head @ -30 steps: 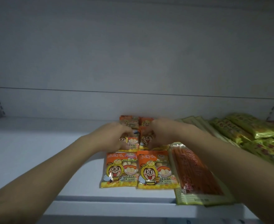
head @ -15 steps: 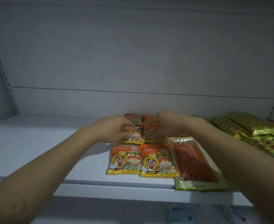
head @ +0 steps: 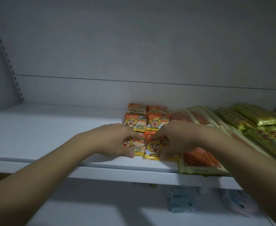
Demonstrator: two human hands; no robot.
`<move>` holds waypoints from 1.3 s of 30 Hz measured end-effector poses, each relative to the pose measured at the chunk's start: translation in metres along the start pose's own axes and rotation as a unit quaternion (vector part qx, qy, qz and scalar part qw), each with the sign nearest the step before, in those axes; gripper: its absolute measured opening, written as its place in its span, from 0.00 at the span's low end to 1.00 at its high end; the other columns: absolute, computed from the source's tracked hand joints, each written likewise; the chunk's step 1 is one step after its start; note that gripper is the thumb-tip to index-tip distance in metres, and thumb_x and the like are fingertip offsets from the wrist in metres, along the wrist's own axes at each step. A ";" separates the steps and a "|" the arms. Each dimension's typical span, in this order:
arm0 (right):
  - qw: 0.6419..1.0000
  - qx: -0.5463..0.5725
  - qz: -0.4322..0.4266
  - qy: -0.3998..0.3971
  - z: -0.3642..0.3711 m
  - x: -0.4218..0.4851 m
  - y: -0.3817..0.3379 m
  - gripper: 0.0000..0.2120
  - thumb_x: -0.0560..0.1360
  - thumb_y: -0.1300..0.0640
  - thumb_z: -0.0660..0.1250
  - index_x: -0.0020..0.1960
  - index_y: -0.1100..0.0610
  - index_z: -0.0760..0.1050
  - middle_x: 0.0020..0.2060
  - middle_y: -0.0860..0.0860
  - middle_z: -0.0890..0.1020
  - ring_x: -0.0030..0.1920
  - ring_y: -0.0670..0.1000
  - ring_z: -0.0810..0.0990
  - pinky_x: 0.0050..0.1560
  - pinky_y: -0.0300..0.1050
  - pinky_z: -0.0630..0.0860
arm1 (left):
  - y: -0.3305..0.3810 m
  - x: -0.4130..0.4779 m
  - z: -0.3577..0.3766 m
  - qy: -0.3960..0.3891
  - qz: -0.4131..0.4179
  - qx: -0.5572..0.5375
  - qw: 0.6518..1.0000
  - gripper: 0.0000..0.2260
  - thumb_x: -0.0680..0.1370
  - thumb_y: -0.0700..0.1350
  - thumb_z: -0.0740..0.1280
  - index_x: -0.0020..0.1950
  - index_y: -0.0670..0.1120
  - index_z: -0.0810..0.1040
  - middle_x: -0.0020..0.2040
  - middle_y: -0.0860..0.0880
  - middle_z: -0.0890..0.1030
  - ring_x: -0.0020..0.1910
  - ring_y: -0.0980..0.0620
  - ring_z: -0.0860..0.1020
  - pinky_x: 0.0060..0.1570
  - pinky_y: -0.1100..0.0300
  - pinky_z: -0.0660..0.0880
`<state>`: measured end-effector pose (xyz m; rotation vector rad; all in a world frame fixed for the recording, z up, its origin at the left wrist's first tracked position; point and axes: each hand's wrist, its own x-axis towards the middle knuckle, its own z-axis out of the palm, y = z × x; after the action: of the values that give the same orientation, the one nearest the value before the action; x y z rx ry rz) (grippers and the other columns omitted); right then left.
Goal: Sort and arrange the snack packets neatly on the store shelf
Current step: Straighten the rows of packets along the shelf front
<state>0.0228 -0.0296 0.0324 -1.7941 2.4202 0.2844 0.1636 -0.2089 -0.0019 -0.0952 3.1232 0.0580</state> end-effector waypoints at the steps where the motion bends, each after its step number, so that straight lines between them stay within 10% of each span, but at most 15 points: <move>1: 1.000 0.004 0.001 -0.001 0.000 0.000 0.000 0.36 0.71 0.38 0.72 0.75 0.44 0.66 0.64 0.46 0.77 0.55 0.49 0.73 0.47 0.40 0.65 | 0.000 -0.001 0.001 0.000 -0.003 -0.006 1.000 0.29 0.76 0.62 0.68 0.75 0.62 0.65 0.72 0.60 0.71 0.68 0.55 0.70 0.63 0.55 0.70; 9: 0.998 0.043 0.036 0.032 -0.011 -0.019 0.010 0.31 0.74 0.39 0.69 0.74 0.42 0.67 0.70 0.46 0.73 0.68 0.51 0.71 0.59 0.43 0.68 | 0.017 0.003 -0.020 0.029 -0.012 0.004 0.999 0.29 0.75 0.68 0.64 0.74 0.60 0.68 0.71 0.56 0.72 0.66 0.53 0.72 0.60 0.55 0.72; 14: 0.987 0.053 0.125 0.090 -0.033 -0.041 0.060 0.21 0.77 0.46 0.68 0.69 0.48 0.74 0.57 0.47 0.80 0.55 0.50 0.78 0.53 0.41 0.71 | 0.051 0.029 -0.031 0.077 -0.001 0.010 0.997 0.27 0.76 0.67 0.63 0.73 0.58 0.69 0.72 0.54 0.72 0.70 0.50 0.70 0.64 0.50 0.72; 23: 0.928 0.124 0.289 0.197 -0.025 -0.060 0.162 0.17 0.78 0.49 0.68 0.66 0.51 0.77 0.61 0.53 0.81 0.61 0.55 0.78 0.58 0.43 0.70 | 0.094 0.119 -0.042 0.076 -0.035 0.016 0.996 0.21 0.82 0.57 0.58 0.73 0.53 0.69 0.70 0.49 0.75 0.68 0.44 0.72 0.62 0.48 0.73; 32: 0.939 0.151 0.290 0.104 0.006 -0.029 0.201 0.20 0.78 0.53 0.63 0.70 0.52 0.74 0.67 0.54 0.77 0.63 0.56 0.77 0.62 0.45 0.74 | 0.132 0.213 -0.039 -0.029 -0.085 -0.019 0.996 0.20 0.83 0.51 0.58 0.72 0.43 0.72 0.70 0.43 0.75 0.67 0.43 0.74 0.67 0.52 0.71; 39: 0.948 0.108 0.294 0.045 0.017 -0.002 0.212 0.10 0.76 0.54 0.65 0.49 0.60 0.79 0.42 0.55 0.81 0.32 0.51 0.77 0.39 0.41 0.77 | 0.137 0.242 -0.027 -0.041 -0.115 -0.018 0.992 0.25 0.81 0.57 0.60 0.74 0.44 0.70 0.70 0.44 0.74 0.67 0.44 0.73 0.62 0.56 0.70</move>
<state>-0.1797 0.0360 0.0334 -0.9852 2.8669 -0.0227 -0.0863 -0.0875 0.0258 -0.4415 3.0064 0.1126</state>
